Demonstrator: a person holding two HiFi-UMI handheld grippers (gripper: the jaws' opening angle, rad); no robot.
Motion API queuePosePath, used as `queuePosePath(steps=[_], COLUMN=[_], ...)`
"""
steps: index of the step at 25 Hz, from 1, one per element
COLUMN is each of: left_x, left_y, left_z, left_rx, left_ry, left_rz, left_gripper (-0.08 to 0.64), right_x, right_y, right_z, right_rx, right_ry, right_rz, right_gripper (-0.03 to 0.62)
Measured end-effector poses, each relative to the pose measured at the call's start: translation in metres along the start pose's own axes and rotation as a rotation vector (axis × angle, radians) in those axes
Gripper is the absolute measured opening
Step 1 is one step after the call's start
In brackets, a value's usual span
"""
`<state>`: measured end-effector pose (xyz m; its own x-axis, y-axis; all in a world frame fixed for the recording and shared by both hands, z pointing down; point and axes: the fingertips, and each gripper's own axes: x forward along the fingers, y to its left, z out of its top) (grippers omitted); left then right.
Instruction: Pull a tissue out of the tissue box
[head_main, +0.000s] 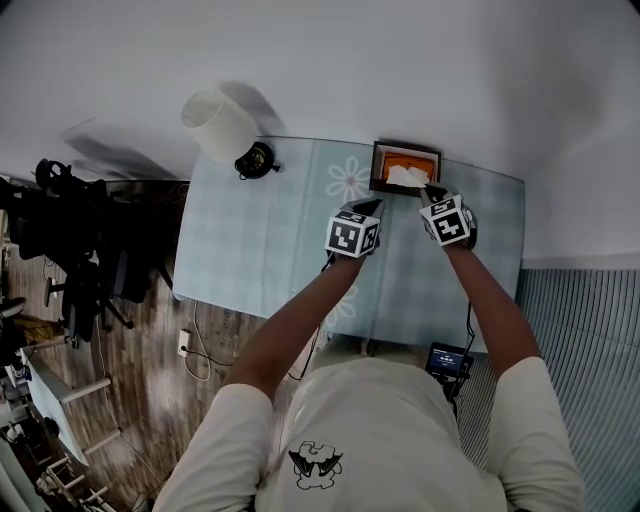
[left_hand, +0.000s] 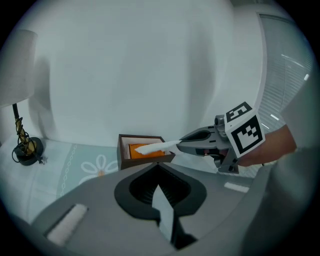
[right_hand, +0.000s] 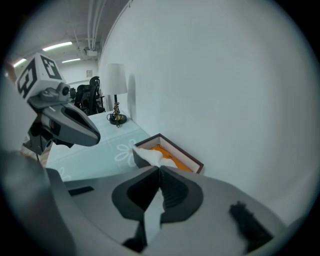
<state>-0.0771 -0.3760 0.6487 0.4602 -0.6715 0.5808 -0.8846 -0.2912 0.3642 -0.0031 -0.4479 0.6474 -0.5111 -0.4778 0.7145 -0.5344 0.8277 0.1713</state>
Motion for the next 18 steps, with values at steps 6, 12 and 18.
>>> queuePosePath(steps=[6,12,18], left_x=[-0.030,-0.065,-0.105], left_y=[-0.022,-0.044,-0.070], left_z=[-0.006,-0.012,-0.016], left_rx=[0.038,-0.016,-0.041], left_ry=[-0.035,-0.102,-0.176], left_rz=[-0.031,-0.062,-0.077], left_gripper=[0.005,0.005,0.005], right_x=[-0.049,-0.104,-0.158], right_y=[0.017,0.042,0.076], right_z=[0.002,0.005,0.002], right_rx=[0.098,0.169,0.298], right_ry=[-0.092,-0.195,-0.289], right_rz=[0.003,0.009,0.032], right_gripper=[0.015,0.015,0.015])
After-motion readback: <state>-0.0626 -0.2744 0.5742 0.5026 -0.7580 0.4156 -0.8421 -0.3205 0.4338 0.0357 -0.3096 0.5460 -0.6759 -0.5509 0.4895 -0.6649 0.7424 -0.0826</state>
